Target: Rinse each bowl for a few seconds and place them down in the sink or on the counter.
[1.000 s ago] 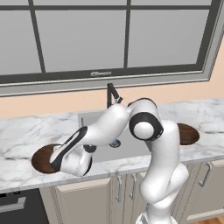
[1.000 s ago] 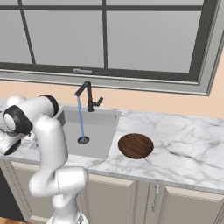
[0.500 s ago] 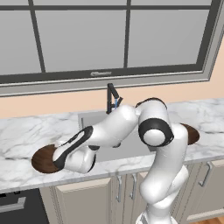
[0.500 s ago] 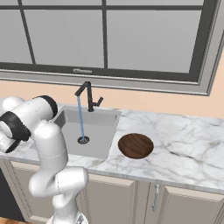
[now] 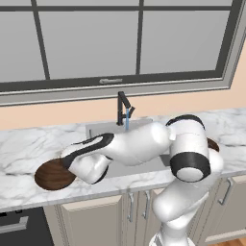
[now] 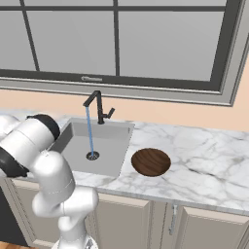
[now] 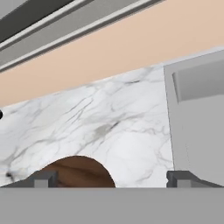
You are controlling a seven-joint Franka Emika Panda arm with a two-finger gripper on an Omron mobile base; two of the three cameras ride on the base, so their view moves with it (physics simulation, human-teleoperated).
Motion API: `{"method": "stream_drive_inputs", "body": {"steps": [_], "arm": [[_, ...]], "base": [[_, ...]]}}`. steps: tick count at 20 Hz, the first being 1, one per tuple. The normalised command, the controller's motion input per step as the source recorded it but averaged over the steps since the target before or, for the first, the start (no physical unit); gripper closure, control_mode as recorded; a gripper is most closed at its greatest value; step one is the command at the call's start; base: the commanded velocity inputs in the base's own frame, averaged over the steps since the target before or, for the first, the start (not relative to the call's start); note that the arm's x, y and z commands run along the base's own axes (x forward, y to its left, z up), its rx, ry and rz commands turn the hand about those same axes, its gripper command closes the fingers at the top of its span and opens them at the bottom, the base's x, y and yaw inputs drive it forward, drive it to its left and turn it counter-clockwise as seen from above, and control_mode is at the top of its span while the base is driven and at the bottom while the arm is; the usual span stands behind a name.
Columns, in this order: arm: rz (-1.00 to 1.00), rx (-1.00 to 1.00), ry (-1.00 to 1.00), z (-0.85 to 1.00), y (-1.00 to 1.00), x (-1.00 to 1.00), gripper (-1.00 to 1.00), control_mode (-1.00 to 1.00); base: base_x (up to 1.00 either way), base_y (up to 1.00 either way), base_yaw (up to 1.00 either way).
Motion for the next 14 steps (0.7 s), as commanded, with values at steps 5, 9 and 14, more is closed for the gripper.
{"method": "stream_drive_inputs", "body": {"steps": [5,9,14], "arm": [[0.00,-0.05,0.11,1.00,0.00,-0.31,-1.00,-1.00],[0.01,-0.08,0.07,1.00,0.06,-0.46,-1.00,-1.00],[0.05,-0.09,0.05,1.00,0.17,-0.21,-1.00,-1.00]], "base": [[0.00,0.00,0.00],[0.00,0.00,0.00],[0.00,0.00,0.00]]}}
